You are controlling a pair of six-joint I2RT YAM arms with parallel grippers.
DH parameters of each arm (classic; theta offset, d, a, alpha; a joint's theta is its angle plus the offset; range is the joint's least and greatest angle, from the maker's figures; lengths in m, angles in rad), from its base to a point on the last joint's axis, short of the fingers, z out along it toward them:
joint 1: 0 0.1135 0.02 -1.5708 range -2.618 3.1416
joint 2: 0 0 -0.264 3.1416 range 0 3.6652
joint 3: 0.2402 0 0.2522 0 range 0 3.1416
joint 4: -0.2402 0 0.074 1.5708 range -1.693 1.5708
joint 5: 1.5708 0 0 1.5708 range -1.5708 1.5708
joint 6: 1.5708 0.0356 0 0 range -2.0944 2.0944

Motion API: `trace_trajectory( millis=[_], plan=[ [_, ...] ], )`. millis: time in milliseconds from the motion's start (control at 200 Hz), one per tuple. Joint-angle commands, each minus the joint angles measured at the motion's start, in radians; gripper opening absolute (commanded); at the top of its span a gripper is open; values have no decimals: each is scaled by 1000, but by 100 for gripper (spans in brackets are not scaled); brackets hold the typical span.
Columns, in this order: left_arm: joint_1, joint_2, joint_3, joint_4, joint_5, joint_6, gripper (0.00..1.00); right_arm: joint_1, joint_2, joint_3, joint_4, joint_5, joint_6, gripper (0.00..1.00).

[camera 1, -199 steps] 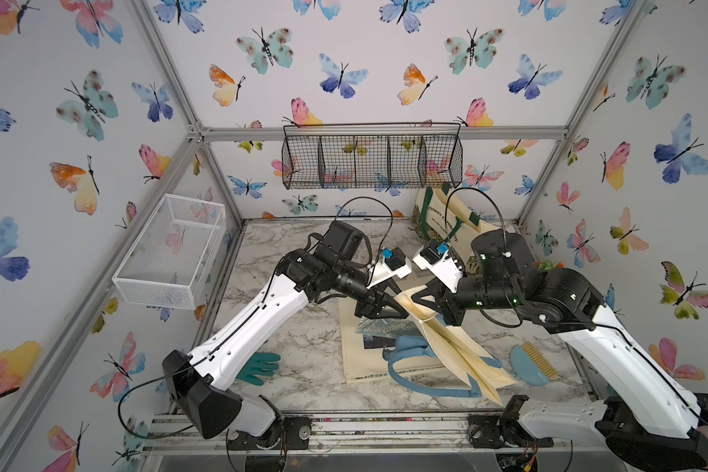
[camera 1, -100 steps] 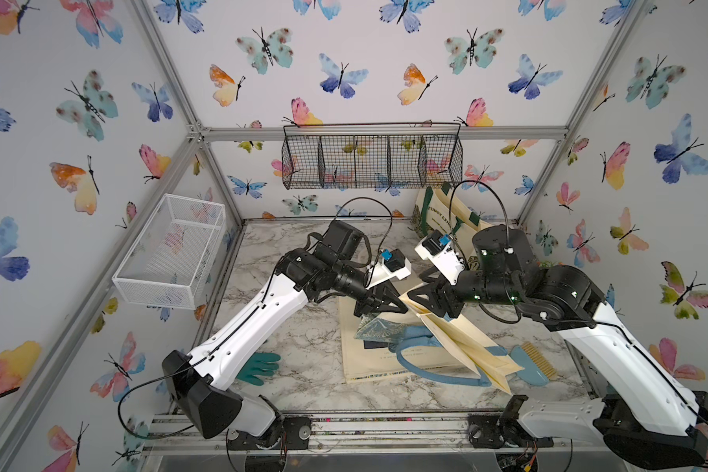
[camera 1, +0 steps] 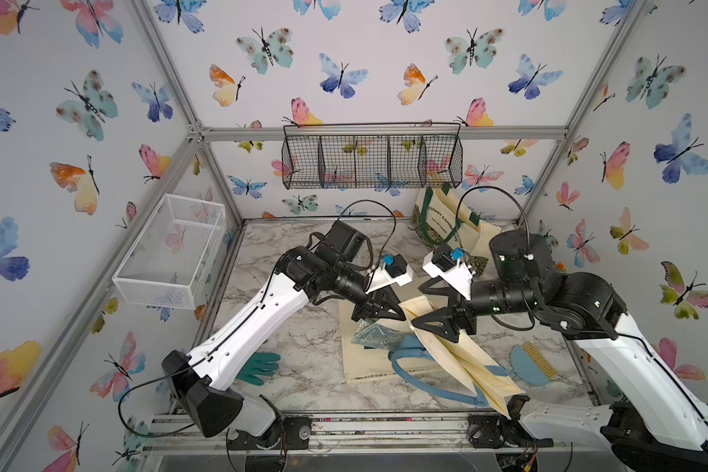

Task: Put away the canvas bag
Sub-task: Press the canvas bag.

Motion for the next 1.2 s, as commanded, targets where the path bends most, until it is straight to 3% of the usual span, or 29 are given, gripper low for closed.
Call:
trace_trajectory(
  millis=[0,255,666,751,891,966,1011,1196],
  plan=[
    [-2,8,36,-22,58,8,0,-1,-23,-36,-37,-77,-37,88],
    [-2,28,64,-27,58,-2,0,-1,-43,-56,-12,-85,-12,89],
    [-2,44,71,-29,60,-15,0,1,15,18,-75,226,82,75],
    [-2,46,70,-28,59,-15,0,1,23,41,-99,270,88,59],
    [-2,46,69,-28,63,-15,0,1,28,70,-114,282,93,18],
    [-2,44,68,-27,63,-14,0,1,34,70,-119,275,91,6],
    [-1,41,69,-27,63,-14,0,1,36,68,-119,264,87,2],
    [-2,36,67,-23,70,-18,0,1,50,42,-97,195,75,3]
  ],
)
